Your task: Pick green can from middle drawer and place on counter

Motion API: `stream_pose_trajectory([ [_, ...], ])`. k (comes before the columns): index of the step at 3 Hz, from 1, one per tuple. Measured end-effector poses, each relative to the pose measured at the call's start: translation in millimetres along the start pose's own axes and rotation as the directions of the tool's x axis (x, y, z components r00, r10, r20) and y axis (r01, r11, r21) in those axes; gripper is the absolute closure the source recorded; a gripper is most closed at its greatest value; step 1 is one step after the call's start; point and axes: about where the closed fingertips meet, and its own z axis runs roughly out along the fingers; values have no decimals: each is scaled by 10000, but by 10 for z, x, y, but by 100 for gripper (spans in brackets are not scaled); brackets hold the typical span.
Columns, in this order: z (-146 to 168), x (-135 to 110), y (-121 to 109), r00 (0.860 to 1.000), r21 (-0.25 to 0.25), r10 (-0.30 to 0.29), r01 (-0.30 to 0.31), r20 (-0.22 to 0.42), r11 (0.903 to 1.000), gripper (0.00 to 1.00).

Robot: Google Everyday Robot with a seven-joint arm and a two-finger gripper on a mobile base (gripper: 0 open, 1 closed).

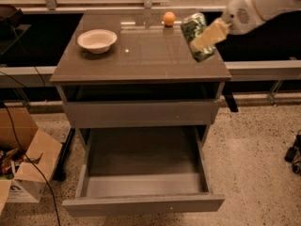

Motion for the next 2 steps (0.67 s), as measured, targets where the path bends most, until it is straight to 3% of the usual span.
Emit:
stream_pose_trajectory([
  [1,435,-258,-323,9993,17,-363,363,-124,9993,100],
  [2,871,-357,-627,9975,203,-468,479,-528,9986,100],
])
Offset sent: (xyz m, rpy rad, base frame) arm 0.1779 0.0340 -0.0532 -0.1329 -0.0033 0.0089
